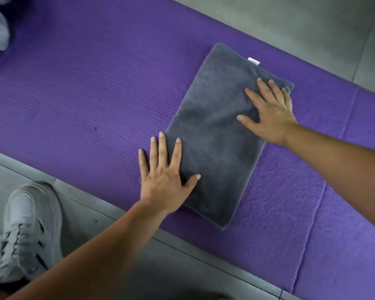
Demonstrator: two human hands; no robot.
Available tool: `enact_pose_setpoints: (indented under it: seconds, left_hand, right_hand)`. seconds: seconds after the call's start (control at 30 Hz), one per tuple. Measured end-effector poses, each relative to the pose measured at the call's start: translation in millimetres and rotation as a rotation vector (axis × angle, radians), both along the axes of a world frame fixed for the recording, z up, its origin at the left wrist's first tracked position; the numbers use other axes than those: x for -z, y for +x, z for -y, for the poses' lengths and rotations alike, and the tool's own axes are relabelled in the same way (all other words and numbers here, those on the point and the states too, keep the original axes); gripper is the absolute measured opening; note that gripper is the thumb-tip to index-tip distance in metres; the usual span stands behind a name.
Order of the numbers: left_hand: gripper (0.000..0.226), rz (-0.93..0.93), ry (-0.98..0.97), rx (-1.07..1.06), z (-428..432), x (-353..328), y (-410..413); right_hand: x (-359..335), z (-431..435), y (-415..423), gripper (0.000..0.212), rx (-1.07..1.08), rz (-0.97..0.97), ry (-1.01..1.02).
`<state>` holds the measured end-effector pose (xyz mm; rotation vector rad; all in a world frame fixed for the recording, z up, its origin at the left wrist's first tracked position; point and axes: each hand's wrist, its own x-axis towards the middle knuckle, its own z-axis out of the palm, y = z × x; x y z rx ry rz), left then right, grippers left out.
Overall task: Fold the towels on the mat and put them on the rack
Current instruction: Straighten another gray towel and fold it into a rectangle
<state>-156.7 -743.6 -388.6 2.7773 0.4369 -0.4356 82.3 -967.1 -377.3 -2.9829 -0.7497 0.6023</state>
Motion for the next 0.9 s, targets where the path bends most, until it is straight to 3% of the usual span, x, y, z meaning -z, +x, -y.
enact_pose_setpoints:
  seconds: [0.1,0.2,0.33,0.43,0.57,0.8,0.9]
  left_hand:
    - [0.1,-0.001,-0.028,0.001,0,-1,0]
    - [0.093,0.063,-0.144,-0.057,-8,-7,-2]
    - [0.07,0.167,-0.225,-0.244,-31,-23,-6]
    - [0.052,0.088,-0.328,-0.462,-45,-32,-7]
    - [0.022,-0.004,-0.338,-0.516,-57,-37,-4]
    - [0.024,-0.154,-0.43,-0.491,-61,-38,-8]
    - [0.032,-0.111,-0.552,-0.575,-68,-37,-11]
  right_hand:
    - [-6,-10,3,0.071,0.022,0.058,0.002]
    - [-17,-41,12,0.055,-0.018,0.175,0.128]
    - [-24,-103,41,0.044,-0.151,0.045,0.321]
    - [-26,-138,73,0.047,-0.272,-0.07,0.198]
    - [-33,-152,103,0.044,-0.291,-0.095,0.029]
    - [-52,-149,119,0.022,-0.336,-0.055,-0.031]
    - [-56,-158,123,0.022,-0.324,0.011,0.005]
